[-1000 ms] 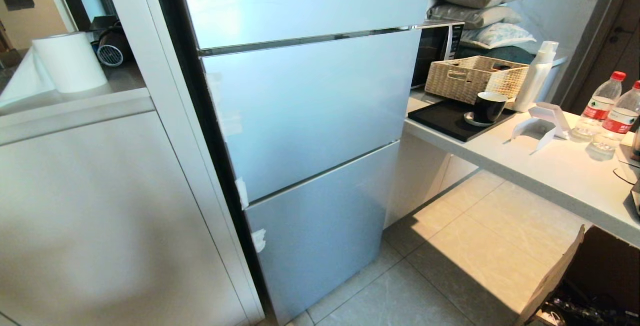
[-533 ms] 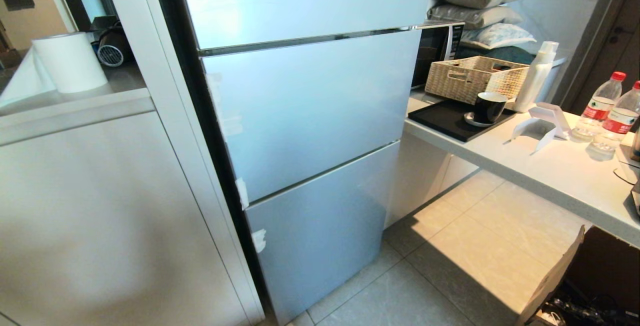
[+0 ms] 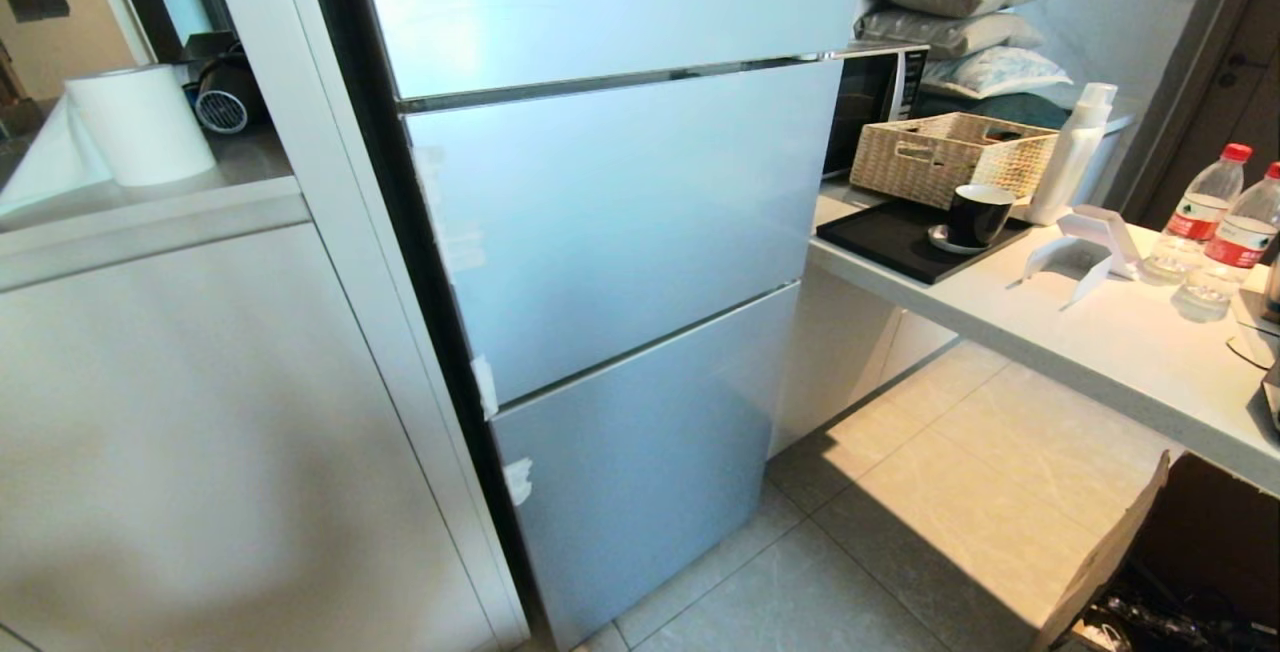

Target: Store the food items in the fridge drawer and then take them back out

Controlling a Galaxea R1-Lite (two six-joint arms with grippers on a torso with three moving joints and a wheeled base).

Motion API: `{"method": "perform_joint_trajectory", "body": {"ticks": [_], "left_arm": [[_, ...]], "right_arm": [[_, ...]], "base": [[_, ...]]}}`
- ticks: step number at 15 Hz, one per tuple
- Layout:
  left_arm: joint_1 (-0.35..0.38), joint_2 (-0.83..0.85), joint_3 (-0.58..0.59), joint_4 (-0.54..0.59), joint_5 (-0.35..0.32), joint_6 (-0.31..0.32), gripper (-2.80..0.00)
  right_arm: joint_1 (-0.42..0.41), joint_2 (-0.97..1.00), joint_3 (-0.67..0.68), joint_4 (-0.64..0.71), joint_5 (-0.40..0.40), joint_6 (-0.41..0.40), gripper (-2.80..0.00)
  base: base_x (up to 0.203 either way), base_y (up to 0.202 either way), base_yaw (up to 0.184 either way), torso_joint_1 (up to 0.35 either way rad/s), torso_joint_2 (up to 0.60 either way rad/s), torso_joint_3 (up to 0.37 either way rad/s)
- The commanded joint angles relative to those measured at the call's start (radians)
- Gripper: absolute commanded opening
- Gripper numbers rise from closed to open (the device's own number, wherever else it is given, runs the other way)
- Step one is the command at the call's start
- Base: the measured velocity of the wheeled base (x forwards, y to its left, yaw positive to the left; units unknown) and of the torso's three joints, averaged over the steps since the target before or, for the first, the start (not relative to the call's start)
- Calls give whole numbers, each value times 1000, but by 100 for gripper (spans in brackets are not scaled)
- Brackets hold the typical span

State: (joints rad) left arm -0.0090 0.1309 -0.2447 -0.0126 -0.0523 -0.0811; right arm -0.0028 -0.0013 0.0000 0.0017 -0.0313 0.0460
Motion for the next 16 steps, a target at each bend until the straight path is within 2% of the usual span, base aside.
{"method": "perform_joint_trajectory", "body": {"ticks": [1, 3, 5, 8, 10, 12, 16], "left_arm": [[-13, 272, -103, -52, -26, -141, -280], [-23, 492, -143, -181, -56, -298, -280], [-28, 730, -169, -372, -72, -460, -280], [-32, 1057, -232, -650, -61, -675, -280], [-40, 1238, -307, -800, -14, -761, -280], [-52, 1379, -407, -926, 44, -809, -280], [-70, 1587, -605, -989, 124, -851, -280]], "right_arm": [[0, 1, 0, 0, 1, 0, -280], [1, 1, 0, 0, -1, 0, -280], [0, 1, 0, 0, -1, 0, -280], [0, 1, 0, 0, 1, 0, -280], [0, 1, 0, 0, 1, 0, -280], [0, 1, 0, 0, -1, 0, -280], [0, 1, 0, 0, -1, 0, -280]], "base": [[0, 0, 0, 0, 0, 0], [0, 0, 0, 0, 0, 0], [0, 0, 0, 0, 0, 0], [0, 0, 0, 0, 0, 0], [0, 0, 0, 0, 0, 0], [0, 0, 0, 0, 0, 0], [0, 0, 0, 0, 0, 0]]}}
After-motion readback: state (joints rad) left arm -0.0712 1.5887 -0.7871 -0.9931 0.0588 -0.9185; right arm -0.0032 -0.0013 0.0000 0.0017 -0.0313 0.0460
